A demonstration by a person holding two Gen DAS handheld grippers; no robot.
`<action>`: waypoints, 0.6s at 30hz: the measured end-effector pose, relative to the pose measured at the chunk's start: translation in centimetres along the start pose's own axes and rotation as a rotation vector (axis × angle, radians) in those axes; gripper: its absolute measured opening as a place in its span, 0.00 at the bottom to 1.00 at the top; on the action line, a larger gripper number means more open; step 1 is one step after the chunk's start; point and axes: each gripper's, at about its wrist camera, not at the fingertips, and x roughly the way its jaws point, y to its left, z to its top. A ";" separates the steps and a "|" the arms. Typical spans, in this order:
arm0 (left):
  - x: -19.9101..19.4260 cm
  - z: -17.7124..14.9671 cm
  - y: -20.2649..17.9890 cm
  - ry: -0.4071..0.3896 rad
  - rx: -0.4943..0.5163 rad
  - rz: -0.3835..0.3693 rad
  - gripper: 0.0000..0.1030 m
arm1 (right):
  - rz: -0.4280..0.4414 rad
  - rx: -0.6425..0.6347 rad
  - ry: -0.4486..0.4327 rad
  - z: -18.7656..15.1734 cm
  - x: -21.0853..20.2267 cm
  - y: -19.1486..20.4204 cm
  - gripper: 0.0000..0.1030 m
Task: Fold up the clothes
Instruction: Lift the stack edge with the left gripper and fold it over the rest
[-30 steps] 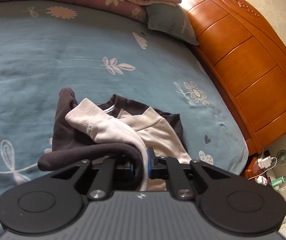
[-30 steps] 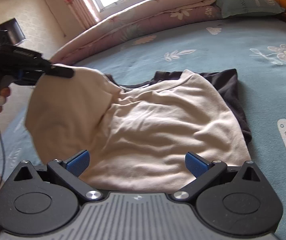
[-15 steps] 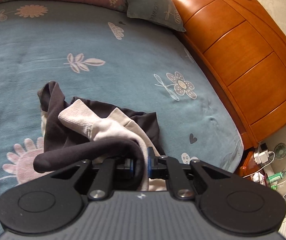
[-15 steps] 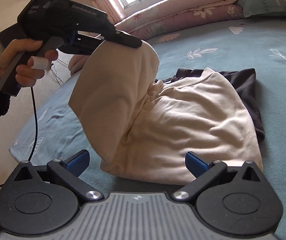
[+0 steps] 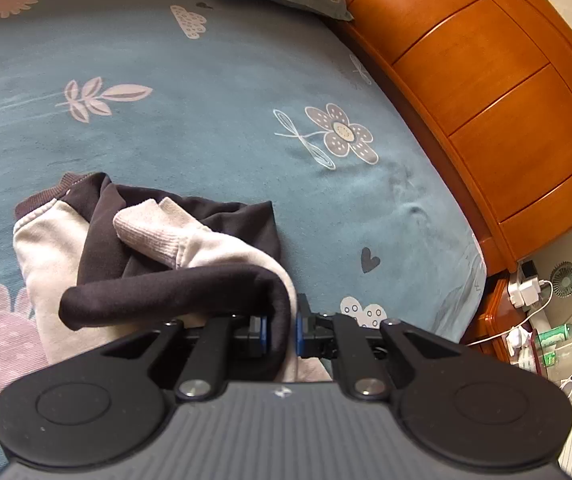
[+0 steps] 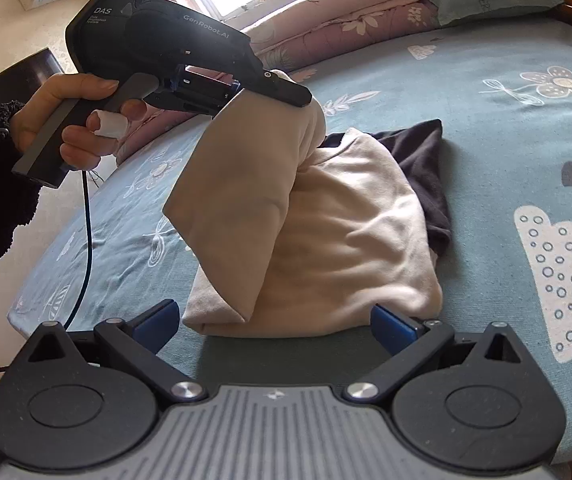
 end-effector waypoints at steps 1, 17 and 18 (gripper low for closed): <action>0.4 0.1 -0.2 0.006 0.000 0.001 0.10 | -0.001 0.002 0.000 0.0 -0.1 -0.1 1.00; 8.7 0.3 0.1 0.113 -0.090 0.008 0.29 | -0.063 0.030 0.004 -1.1 -1.2 -1.5 1.00; 9.1 0.3 0.2 0.120 -0.107 0.000 0.32 | -0.067 0.034 0.004 -1.1 -1.3 -1.6 1.00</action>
